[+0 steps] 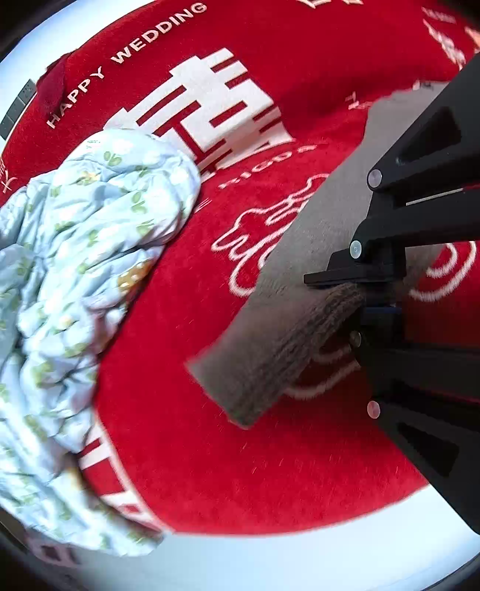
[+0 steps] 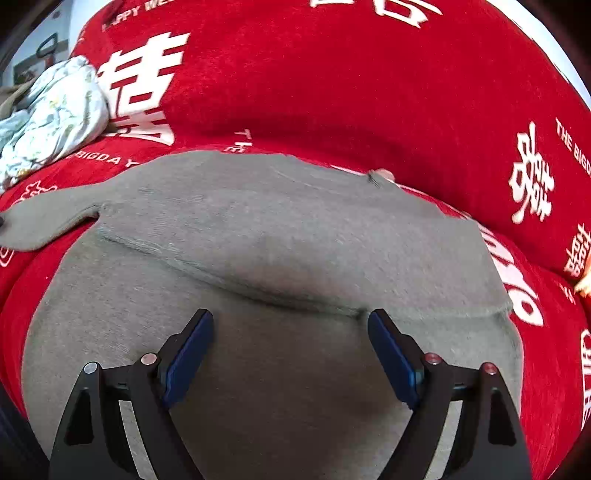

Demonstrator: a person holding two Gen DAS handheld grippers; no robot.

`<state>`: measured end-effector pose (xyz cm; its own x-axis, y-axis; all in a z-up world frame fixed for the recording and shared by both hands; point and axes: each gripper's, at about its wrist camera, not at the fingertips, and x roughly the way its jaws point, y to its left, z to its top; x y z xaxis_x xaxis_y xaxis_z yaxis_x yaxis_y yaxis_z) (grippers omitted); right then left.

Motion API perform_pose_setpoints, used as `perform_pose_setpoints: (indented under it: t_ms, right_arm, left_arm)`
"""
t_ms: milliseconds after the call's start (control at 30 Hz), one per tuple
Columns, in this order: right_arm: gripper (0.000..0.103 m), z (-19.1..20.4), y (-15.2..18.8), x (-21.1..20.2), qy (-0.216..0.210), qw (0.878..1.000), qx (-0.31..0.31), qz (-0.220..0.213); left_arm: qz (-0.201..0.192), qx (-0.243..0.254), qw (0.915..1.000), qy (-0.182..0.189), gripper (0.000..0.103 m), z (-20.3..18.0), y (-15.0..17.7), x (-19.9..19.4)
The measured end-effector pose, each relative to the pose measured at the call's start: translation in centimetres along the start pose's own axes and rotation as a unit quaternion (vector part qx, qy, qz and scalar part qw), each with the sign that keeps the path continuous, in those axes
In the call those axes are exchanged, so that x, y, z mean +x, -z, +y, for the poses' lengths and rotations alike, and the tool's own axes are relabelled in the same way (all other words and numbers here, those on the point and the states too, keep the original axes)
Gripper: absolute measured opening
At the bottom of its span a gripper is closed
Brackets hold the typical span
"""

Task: Fold small clothes
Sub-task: 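Grasp the other sleeve cuff with the left gripper and lift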

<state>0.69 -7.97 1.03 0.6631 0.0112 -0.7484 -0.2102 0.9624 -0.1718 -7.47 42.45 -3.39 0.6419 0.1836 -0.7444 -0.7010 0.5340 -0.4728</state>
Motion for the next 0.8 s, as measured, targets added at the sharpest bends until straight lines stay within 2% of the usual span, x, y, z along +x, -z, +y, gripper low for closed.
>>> perform_pose_setpoints:
  t_ms: [33,100,167,300,433,633,800]
  right_arm:
    - [0.088,0.2,-0.1,0.2,-0.003,1.000,-0.005,0.000]
    - [0.088,0.5,-0.2,0.6,-0.005,1.000,-0.007,0.003]
    - [0.088,0.4,-0.3,1.0,-0.012,1.000,0.000,0.004]
    - [0.088,-0.4,-0.2,1.3,-0.032,0.999,0.019,0.010]
    - [0.088,-0.7,-0.3,1.5,-0.040,0.999,0.024,0.016]
    - [0.088,-1.1,-0.6,0.9,-0.037,0.999,0.012,0.011]
    - [0.088,-3.1,-0.6,1.2,-0.028,0.999,0.034,0.014]
  left_arm:
    - [-0.009,0.014,0.9998,-0.014,0.009,-0.4,0.2,-0.3]
    - [-0.034,0.070,0.9945,-0.070,0.009,-2.4,0.7,-1.2]
    - [-0.049,0.091,0.9913,-0.081,0.009,-3.9,1.0,-2.0]
    - [-0.056,0.123,0.9879,-0.077,0.009,-7.1,1.5,-3.2]
    - [-0.049,0.165,0.9835,-0.056,0.009,-11.4,2.8,-4.0]
    - [-0.012,0.209,0.9772,-0.034,0.009,-17.4,5.2,-3.3]
    - [0.021,0.241,0.9699,-0.022,0.009,-22.0,7.7,-2.5]
